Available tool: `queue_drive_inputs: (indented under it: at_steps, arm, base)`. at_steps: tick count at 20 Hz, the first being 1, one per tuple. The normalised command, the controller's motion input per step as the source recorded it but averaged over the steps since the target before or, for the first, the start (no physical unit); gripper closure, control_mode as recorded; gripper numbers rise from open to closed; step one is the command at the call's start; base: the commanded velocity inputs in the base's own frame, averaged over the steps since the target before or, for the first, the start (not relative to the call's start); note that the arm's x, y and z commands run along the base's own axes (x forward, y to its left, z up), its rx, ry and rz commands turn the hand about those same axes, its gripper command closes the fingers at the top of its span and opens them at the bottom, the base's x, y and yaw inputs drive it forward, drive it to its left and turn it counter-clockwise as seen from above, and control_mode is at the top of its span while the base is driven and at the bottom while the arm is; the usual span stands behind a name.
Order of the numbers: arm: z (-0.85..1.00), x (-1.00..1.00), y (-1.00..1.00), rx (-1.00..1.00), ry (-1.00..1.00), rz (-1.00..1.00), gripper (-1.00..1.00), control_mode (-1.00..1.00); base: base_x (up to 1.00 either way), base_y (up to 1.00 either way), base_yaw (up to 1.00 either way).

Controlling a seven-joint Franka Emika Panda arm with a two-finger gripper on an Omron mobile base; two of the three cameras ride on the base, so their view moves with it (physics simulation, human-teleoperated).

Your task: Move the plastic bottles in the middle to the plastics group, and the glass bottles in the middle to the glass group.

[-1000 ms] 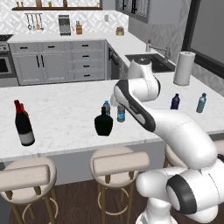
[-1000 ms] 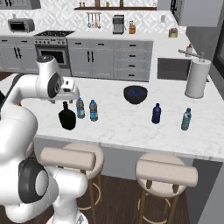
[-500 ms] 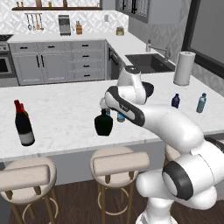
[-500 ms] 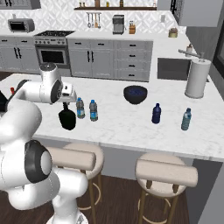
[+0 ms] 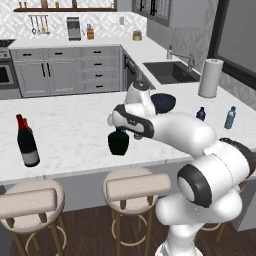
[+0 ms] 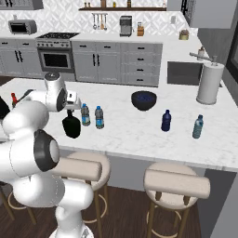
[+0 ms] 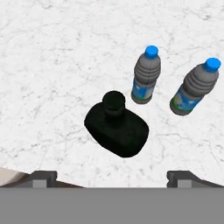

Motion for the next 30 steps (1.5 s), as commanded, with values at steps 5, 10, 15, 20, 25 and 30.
queue_drive_inputs:
  at_steps: [5, 10, 15, 20, 25, 30]
  arm:
    - [-0.17, 0.37, 0.05, 0.00, 0.00, 0.00, -1.00, -1.00]
    - [-0.28, 0.29, 0.00, -0.01, 0.00, 0.00, -1.00, -1.00]
    - [-0.20, 0.26, 0.05, -0.02, 0.00, 0.00, -1.00, -1.00]
    - [-0.10, 0.25, 0.15, 0.00, 0.00, 0.00, -1.00, -1.00]
    - [-0.11, 0.19, 0.14, 0.00, 0.00, 0.00, -1.00, -1.00]
    - [-0.20, 0.17, 0.02, 0.00, 0.00, 0.01, -1.00, -1.00]
  base:
    - [0.00, 0.00, 0.00]
    - [0.00, 0.00, 0.00]
    - [0.00, 0.00, 0.00]
    - [0.00, 0.00, 0.00]
    - [0.00, 0.00, 0.00]
    - [0.00, 0.00, 0.00]
